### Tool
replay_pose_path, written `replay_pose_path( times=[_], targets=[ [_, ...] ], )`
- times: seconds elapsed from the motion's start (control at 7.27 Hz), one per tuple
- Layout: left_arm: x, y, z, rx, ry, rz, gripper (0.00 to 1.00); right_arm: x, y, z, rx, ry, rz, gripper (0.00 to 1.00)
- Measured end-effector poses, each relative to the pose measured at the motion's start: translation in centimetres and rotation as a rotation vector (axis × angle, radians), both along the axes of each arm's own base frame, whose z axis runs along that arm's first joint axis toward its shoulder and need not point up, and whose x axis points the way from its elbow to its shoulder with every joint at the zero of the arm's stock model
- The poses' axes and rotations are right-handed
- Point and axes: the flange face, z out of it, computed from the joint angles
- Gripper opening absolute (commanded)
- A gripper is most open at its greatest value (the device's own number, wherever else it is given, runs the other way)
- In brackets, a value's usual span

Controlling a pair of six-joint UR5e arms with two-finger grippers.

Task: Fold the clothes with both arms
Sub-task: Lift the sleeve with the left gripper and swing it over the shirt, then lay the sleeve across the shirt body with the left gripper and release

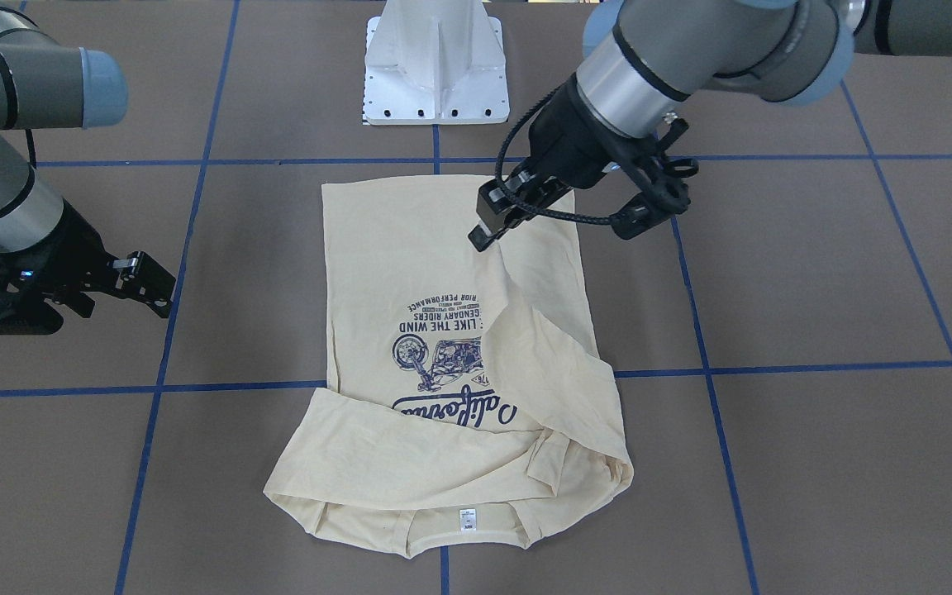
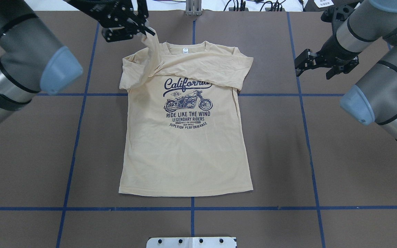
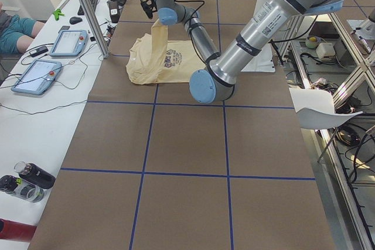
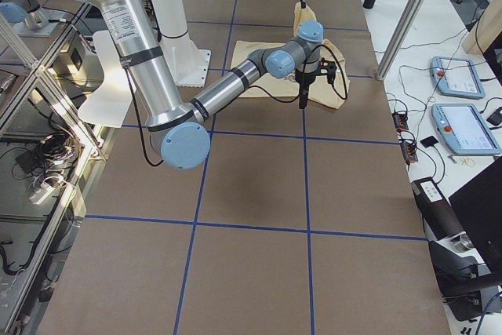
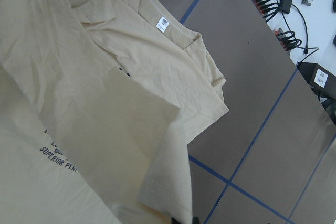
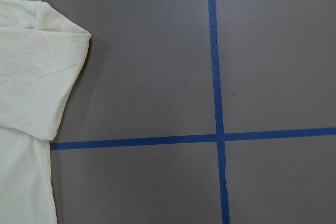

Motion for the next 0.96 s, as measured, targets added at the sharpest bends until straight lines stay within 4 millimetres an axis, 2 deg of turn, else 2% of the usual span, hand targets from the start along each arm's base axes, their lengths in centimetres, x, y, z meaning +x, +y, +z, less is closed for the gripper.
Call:
replay_pose_path(
  times=[0.27,0.55,0.82,0.96],
  targets=[
    [5.1,-2.6,-0.2,-0.055,0.026,-0.049,0.0,0.2,0.2,0.1,-0.004,-0.005,-0.003,1.0],
    [9.7,-3.8,-0.1,-0.098,0.036,-0.112,0.0,0.2,0.2,0.2,-0.006,-0.005,-0.004,1.0],
    [16.0,-3.0,1.5,-0.101,0.015,-0.141,0.0,0.1,0.1,0.4,-0.01,-0.003,-0.004,1.0],
    [19.5,-1.9,2.6,-0.097,0.0,-0.149,0.0,0.0,0.1,0.5,-0.013,-0.002,-0.005,1.0]
  ],
)
